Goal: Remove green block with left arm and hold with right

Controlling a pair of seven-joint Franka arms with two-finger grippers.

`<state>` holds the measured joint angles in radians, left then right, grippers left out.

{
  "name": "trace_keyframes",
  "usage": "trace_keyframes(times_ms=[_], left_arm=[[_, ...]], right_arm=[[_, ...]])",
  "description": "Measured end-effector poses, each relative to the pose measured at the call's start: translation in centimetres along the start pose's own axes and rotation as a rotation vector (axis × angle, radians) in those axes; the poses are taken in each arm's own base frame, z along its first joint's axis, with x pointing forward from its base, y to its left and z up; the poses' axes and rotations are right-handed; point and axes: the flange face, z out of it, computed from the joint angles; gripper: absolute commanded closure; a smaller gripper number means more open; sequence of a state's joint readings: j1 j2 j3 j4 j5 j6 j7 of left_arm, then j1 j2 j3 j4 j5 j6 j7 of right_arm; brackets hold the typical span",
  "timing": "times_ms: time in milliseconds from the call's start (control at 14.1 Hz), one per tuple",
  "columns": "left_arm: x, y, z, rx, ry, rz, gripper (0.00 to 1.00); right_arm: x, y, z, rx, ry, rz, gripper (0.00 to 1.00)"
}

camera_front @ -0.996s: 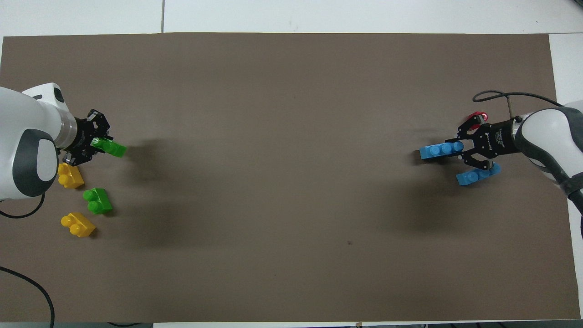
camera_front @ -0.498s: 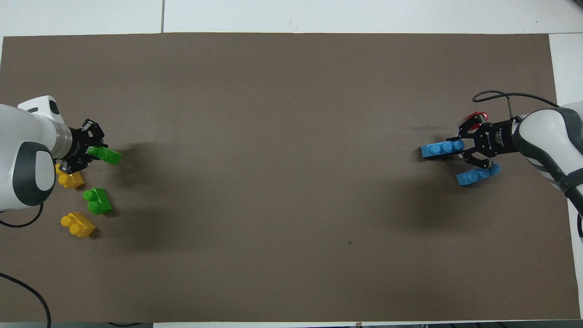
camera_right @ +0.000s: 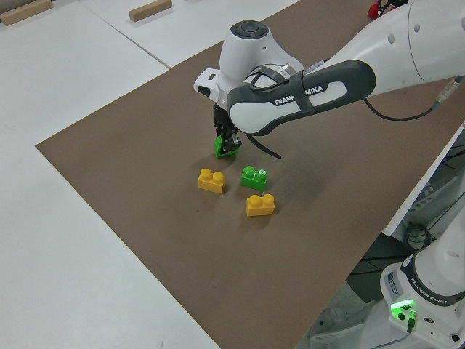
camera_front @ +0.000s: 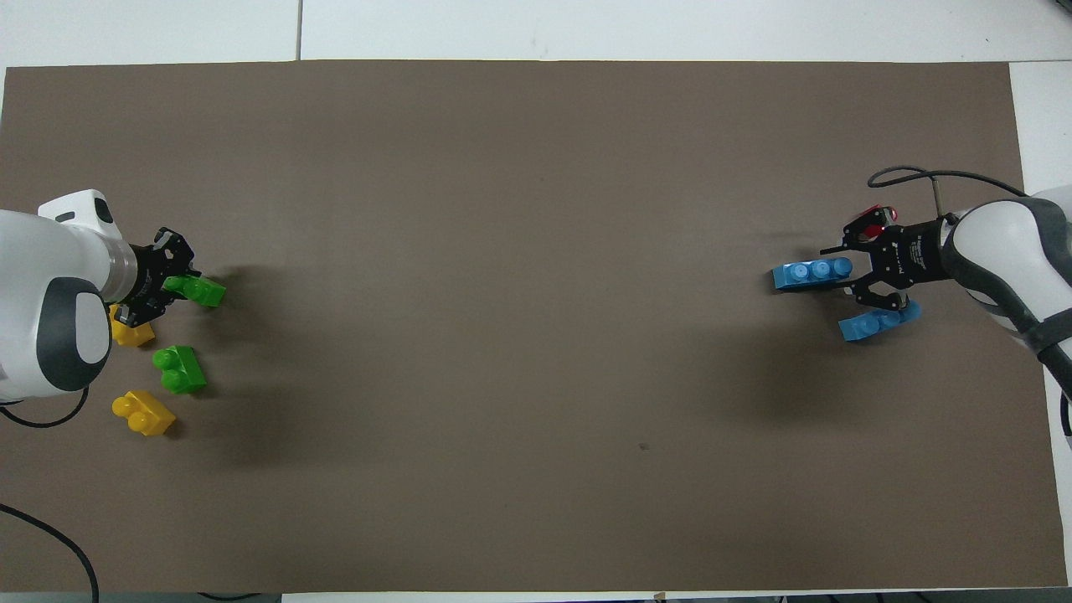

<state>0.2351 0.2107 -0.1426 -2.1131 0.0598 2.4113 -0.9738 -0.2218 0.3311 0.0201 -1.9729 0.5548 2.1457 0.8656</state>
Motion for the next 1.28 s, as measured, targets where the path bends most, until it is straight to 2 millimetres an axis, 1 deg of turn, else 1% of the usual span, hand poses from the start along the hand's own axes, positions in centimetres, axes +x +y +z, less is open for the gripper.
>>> trace_keyframes(times_ms=[142, 285, 356, 427, 498, 569, 711, 925, 1138, 1280], left_arm=[[-0.1, -0.1, 0.4, -0.004, 0.000, 0.000, 1.00], [-0.2, -0.2, 0.9, 0.000, -0.004, 0.000, 1.00], [-0.2, -0.2, 0.9, -0.001, -0.003, -0.001, 0.86], [-0.2, -0.2, 0.9, -0.002, -0.003, -0.002, 0.26], [-0.2, -0.2, 0.9, -0.002, -0.003, -0.002, 0.00], [-0.2, -0.3, 1.0, 0.000, -0.004, -0.001, 0.00], [-0.2, -0.2, 1.2, 0.001, -0.007, 0.000, 0.00], [-0.4, 0.3, 0.7, -0.013, 0.000, 0.012, 0.00], [-0.4, 1.9, -0.9, -0.045, 0.022, 0.030, 0.00], [-0.5, 3.5, -2.7, -0.068, 0.039, 0.072, 0.00]], right_arm=[[0.0, -0.1, -0.1, 0.002, 0.001, -0.001, 0.17], [-0.1, -0.3, -0.4, 0.009, 0.004, -0.005, 0.14], [-0.2, -0.5, -0.7, 0.014, 0.006, -0.008, 0.13], [-0.4, -0.6, -1.0, 0.018, 0.006, -0.010, 0.13], [-0.6, -0.9, -1.5, 0.023, 0.006, -0.012, 0.12], [-0.9, -1.1, -2.1, 0.024, 0.002, -0.015, 0.06], [-1.8, -1.8, -3.8, 0.032, 0.000, -0.037, 0.01], [-3.3, -2.7, -7.6, 0.018, 0.053, -0.109, 0.00], [-5.4, -3.8, -12.1, 0.001, 0.106, -0.183, 0.00], [-7.5, -4.1, -15.1, -0.012, 0.140, -0.239, 0.00]])
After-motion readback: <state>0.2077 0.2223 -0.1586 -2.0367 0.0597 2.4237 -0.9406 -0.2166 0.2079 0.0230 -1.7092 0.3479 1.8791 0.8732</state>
